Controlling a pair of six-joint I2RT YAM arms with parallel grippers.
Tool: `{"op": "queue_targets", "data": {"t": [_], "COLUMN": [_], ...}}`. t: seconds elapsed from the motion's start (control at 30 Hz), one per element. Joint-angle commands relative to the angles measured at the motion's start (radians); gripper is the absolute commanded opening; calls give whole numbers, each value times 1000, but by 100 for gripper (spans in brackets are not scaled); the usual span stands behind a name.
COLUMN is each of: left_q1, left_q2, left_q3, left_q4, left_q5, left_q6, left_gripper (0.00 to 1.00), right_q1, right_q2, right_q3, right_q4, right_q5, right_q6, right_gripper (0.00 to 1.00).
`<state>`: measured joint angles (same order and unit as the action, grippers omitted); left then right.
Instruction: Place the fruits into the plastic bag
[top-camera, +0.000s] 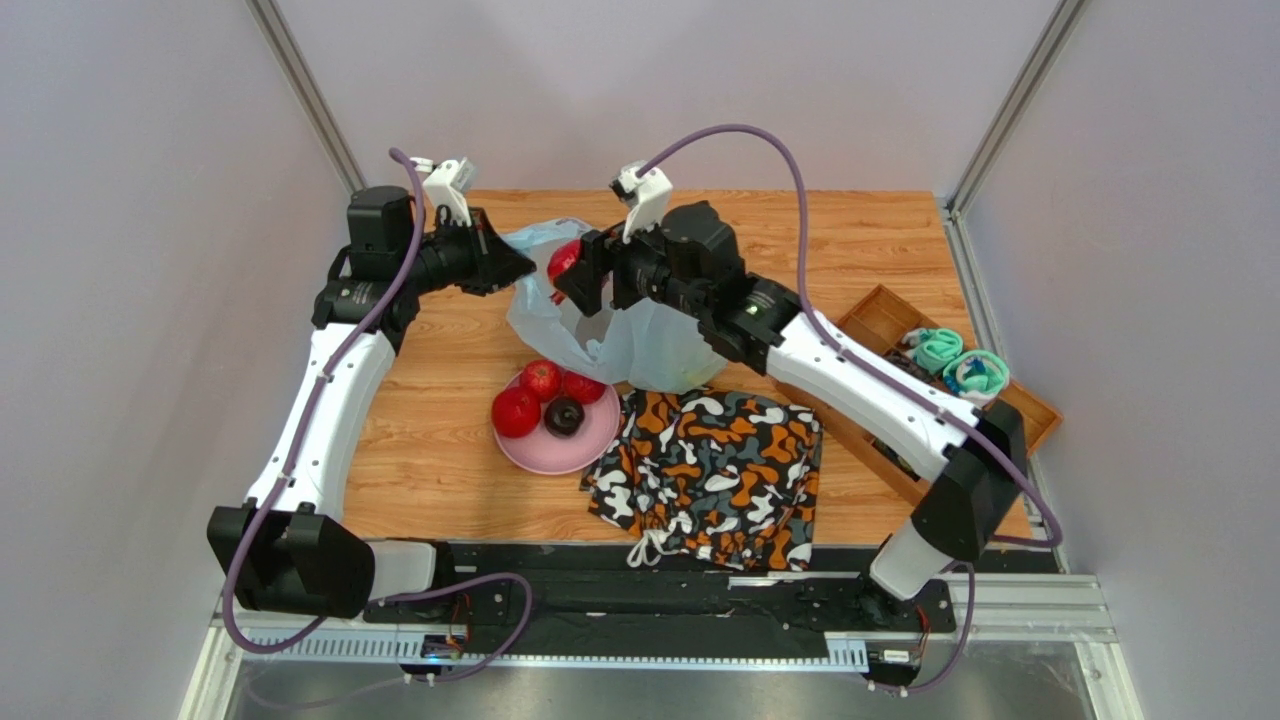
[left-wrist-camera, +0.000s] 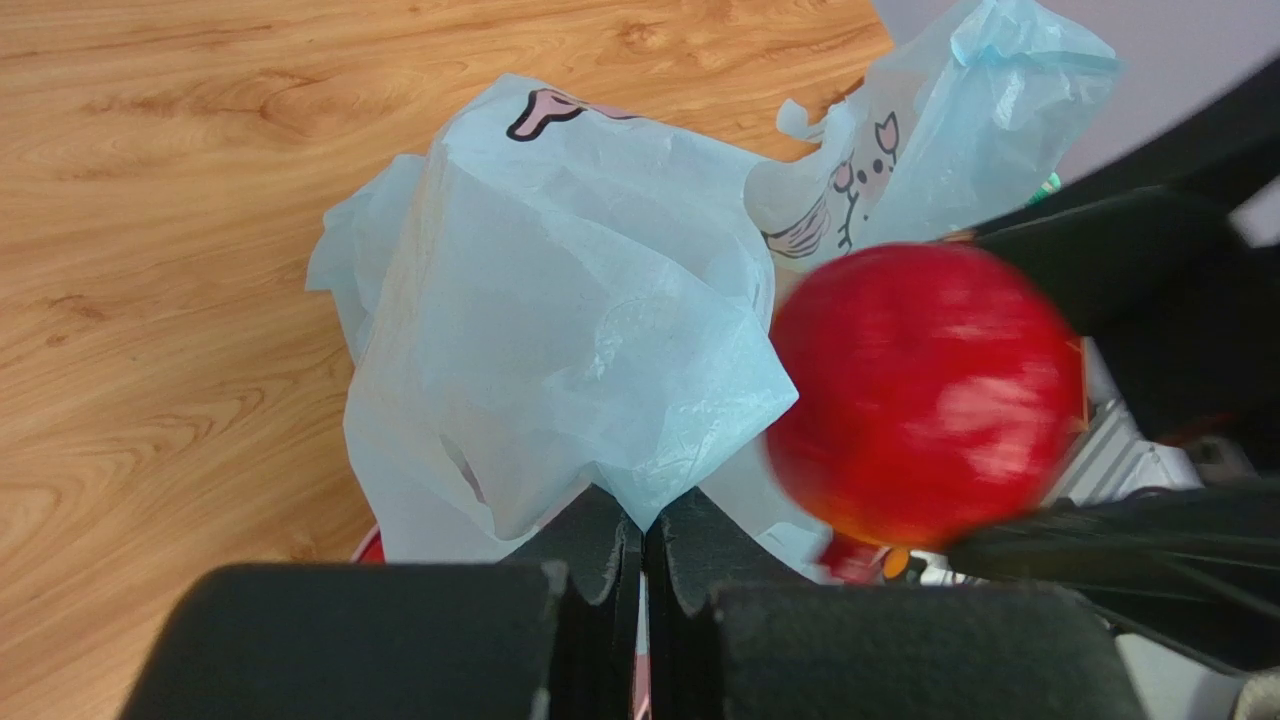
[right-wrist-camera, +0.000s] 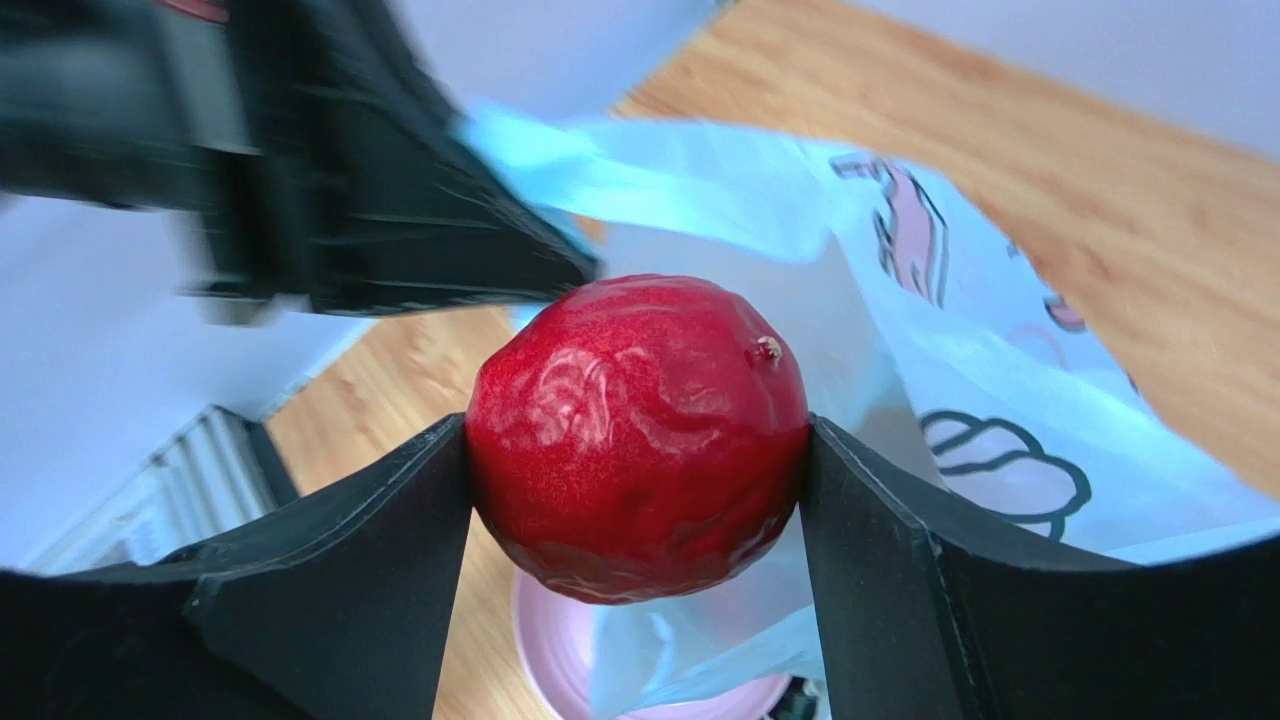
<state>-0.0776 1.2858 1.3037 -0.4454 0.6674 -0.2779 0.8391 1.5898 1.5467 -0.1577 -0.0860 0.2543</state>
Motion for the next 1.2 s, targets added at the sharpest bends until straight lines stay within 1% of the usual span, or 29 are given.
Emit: {"op": "queue_targets", "data": {"t": [0.0,0.03,0.1,0.13,0.2,0.23,0.37,0.4,0.43,0.53,0.57,0.8,0.97,1.07,1.1,1.17], "left_q1": [4,4,4,4,4,4,4,4,4,4,4,4,4,4,4,4], "left_q2": [-26,-26,-26,-26,-26,-26,-25,-25,-28,-29,-31,-31,-28,-23,-23,-20], "left_q3": [-4,-4,-3,-4,-4,-6,-7,-7,-7,-7,-7,-7,-9,-11,-11,-9], "left_q4": [17,17,19,19,22,24,25,25,25,25,24,22,22,22,24,24], "left_q5": [9,11,11,11,17,18,23,23,23,17,15,12,12,12,14,15], "left_q6": [17,17,17,17,16,14,13,11,11,13,14,16,14,13,11,11], "left_gripper": [0,0,0,0,0,0,0,0,0,0,0,0,0,0,0,0], "right_q1": [3,3,5,9,29,38,63,63,61,55,42,-26,-40,-40,-43,-41], "right_q2": [96,110,162,179,237,261,380,424,439,473,475,391,409,420,421,423], "right_q3": [88,120,151,183,216,234,373,392,406,406,397,167,148,148,148,151], "right_q4": [-101,-112,-140,-152,-178,-190,-301,-318,-333,-364,-376,-358,-396,-407,-405,-410], "right_q5": [84,151,201,259,325,395,532,558,607,675,681,669,657,631,615,605], "right_q6": [17,17,8,5,-27,-36,-66,-72,-82,-92,-87,-13,6,25,31,36], "right_gripper": [41,41,41,41,41,41,42,42,42,43,43,47,49,57,67,76]}}
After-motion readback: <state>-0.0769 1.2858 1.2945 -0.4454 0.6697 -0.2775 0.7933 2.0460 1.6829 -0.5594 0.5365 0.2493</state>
